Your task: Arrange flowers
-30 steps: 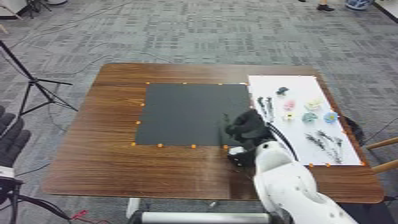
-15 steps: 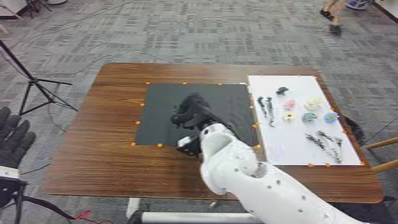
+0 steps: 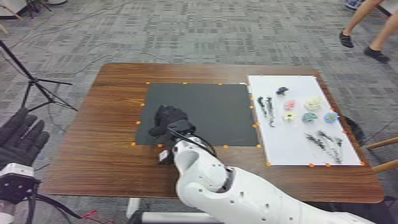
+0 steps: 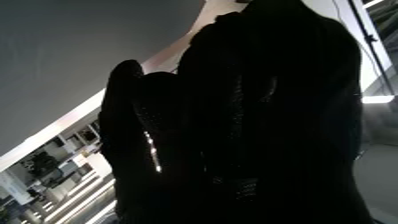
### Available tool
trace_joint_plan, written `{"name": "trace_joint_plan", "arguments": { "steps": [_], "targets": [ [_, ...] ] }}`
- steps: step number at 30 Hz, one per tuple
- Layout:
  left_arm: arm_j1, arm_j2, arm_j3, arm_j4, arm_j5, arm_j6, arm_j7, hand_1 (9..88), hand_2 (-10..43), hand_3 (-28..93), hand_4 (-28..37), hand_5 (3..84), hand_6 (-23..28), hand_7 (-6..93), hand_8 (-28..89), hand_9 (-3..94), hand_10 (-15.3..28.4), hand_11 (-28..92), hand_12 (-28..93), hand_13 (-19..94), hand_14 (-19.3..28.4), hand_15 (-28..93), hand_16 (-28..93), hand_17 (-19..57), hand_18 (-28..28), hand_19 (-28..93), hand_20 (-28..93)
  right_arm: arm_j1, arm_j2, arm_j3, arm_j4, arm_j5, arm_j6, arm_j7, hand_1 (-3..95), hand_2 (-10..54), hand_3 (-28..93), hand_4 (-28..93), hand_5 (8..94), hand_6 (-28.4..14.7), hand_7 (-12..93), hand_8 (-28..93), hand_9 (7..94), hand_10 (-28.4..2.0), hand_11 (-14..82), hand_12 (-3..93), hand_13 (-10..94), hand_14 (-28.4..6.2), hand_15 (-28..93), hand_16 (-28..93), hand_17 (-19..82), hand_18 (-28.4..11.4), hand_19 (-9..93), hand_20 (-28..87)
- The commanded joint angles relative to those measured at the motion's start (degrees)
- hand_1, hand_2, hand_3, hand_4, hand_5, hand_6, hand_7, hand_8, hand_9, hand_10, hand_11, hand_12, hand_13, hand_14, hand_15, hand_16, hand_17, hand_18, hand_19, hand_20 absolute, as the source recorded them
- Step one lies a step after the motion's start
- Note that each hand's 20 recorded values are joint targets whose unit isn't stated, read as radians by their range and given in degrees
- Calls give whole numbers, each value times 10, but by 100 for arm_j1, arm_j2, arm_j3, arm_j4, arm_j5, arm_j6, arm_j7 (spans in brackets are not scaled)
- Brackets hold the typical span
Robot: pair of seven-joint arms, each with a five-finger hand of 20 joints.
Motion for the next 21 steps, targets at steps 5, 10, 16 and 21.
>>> {"name": "trace_joint_plan", "arguments": {
  "steps": [5, 10, 16, 21],
  "targets": [
    [-444, 80, 291, 111, 181, 9, -252, 277, 204, 474, -283, 323, 61, 52, -64, 257, 108, 59, 105, 174, 92, 98, -22, -16, 61, 86, 112, -275, -372, 122, 484, -369, -316, -20, 835, -95, -283, 583, 787, 18, 478, 161, 851, -103, 372, 521, 685, -163, 691, 386, 298, -284, 766, 366],
    [-315, 27, 217, 83, 151, -38, -165, 272, 201, 488, -283, 322, 61, 53, -64, 257, 108, 60, 105, 174, 91, 98, -22, -16, 60, 87, 112, -184, -197, 76, 289, -318, 67, 61, 830, -95, -283, 577, 774, 14, 479, 171, 842, -102, 366, 521, 674, -159, 687, 385, 290, -281, 758, 359],
    [-64, -127, -18, 0, 150, -36, -126, 271, 201, 494, -283, 323, 61, 55, -64, 256, 107, 62, 105, 174, 92, 101, -22, -16, 61, 87, 111, -365, 404, 632, -919, -410, -435, -466, 508, 3, 232, 249, 723, -25, 425, 136, 779, -139, 496, 363, 642, -175, 708, 395, 263, -272, 770, 362],
    [233, -143, -100, -80, 66, -130, 89, 268, 201, 500, -283, 322, 60, 56, -65, 256, 108, 63, 106, 174, 93, 101, -22, -17, 62, 89, 111, -866, 477, 1474, -1944, 892, -2550, -14, 278, 97, 761, -172, 747, -60, 164, -95, 839, -155, 353, 300, 680, -178, 720, 392, 310, -284, 806, 359]
  ]
}}
